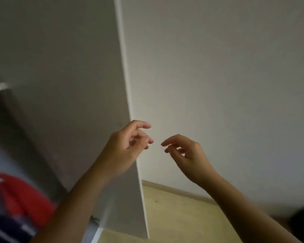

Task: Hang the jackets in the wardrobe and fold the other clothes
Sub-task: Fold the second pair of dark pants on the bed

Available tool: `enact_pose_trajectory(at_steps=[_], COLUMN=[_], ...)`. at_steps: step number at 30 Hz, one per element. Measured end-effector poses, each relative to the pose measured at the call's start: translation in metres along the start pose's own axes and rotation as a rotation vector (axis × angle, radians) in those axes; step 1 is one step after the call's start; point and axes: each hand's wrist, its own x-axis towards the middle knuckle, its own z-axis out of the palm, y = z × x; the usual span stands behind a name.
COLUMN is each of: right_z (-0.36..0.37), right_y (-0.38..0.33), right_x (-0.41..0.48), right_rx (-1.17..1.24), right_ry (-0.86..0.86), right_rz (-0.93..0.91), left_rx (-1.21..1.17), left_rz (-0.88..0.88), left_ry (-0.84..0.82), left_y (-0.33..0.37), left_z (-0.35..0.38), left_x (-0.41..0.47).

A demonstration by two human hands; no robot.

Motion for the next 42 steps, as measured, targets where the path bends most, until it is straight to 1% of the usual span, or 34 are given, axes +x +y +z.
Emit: enact_pose_trajectory(at_steps=[4, 8, 13, 18, 20, 24, 26, 28, 32, 35, 39, 42], right_z=[-0.090, -0.175, -0.272, -0.382, -0.421, -0.481, -0.509, -0.540, -0.616, -0.672, -0.731, -0.760], right_y=[0.071, 0.130, 0.198, 0.258, 0.277, 0.314, 0.339, 0.369, 0.435, 0.495, 0.609, 0.712], right_x=[-0.053, -0.091, -0.113, -0.158, -0.188, -0.260, -0.295, -0.324, -0.364, -0.386, -0.418, -0.445], right_rx=[-0.061, -0.102, -0.146, -0.181, -0.202, -0.255, -0.248, -0.217, -0.130, -0.082, -0.037, -0.005], right_ry=[0.228, 0.410, 0.566, 0.828, 0.925, 1.026, 1.095, 1.134, 1.127, 1.079, 1.011, 0.975], right_rz=[0.228, 0.380, 0.535, 0.714, 0.787, 0.903, 0.961, 1.007, 1.092, 1.175, 1.297, 1.382], left_rx=[-0.135, -0.187, -0.235, -0.251, -0.245, -0.238, -0.230, -0.220, -0.229, -0.291, -0.283, -0.212], left_rz=[0.020, 0.056, 0.093, 0.110, 0.137, 0.209, 0.254, 0.276, 0.160, -0.002, -0.238, -0.380], left_ry=[-0.203, -0.435, -0.619, -0.796, -0.866, -1.057, -1.140, -1.186, -1.229, -1.216, -1.135, -1.138], left_y=[0.008, 0.026, 0.051, 0.084, 0.104, 0.154, 0.180, 0.202, 0.239, 0.252, 0.225, 0.189], left_z=[0.116, 0.236, 0.369, 0.511, 0.568, 0.682, 0.739, 0.795, 0.905, 0.984, 1.113, 1.226], left_x=[0.054, 0.109, 0.181, 0.242, 0.252, 0.252, 0.248, 0.241, 0.236, 0.244, 0.258, 0.263])
